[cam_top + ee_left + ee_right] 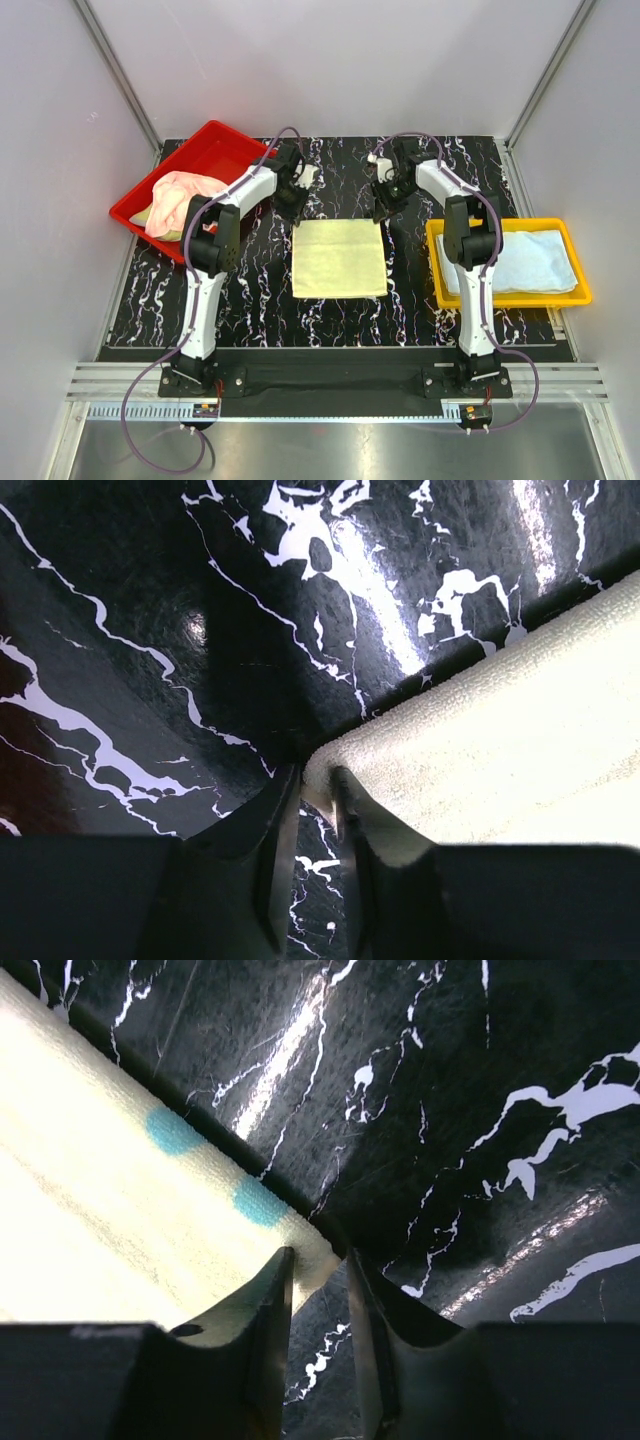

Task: Fold and stack the towels
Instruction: Fold the towel, then neatly place the folded towel into the bin

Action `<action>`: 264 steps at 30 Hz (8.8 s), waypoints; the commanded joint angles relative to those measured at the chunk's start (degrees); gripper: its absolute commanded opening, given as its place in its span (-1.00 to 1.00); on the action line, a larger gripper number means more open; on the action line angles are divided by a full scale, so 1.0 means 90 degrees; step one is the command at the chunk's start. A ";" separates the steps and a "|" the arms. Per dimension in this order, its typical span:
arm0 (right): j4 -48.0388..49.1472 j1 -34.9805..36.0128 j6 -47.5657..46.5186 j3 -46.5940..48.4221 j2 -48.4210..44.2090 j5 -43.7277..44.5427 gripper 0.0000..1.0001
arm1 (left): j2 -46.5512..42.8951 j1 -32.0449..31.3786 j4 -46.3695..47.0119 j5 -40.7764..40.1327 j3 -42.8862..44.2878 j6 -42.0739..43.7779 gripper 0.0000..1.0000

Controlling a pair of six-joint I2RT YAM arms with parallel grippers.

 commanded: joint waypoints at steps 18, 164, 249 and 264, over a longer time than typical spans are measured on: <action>0.0778 -0.0011 -0.1250 -0.0569 -0.0759 -0.0393 -1.00 | -0.0404 0.0130 0.0154 0.0313 -0.0038 0.0319 -1.00; 0.2634 0.1093 0.4063 -0.5824 -0.3730 0.1630 0.00 | -0.5835 -0.0661 0.2137 0.0714 -0.5986 -0.3608 -0.05; -0.0820 -0.3605 0.0830 -0.1489 -0.4373 0.4647 0.62 | -0.6030 0.0531 0.0750 0.0001 -0.3964 -0.2621 0.02; 0.0568 -0.1760 0.3700 -0.2462 -0.6382 0.0918 0.99 | -0.4500 0.2854 0.0866 -0.1793 -0.2792 -0.3099 0.04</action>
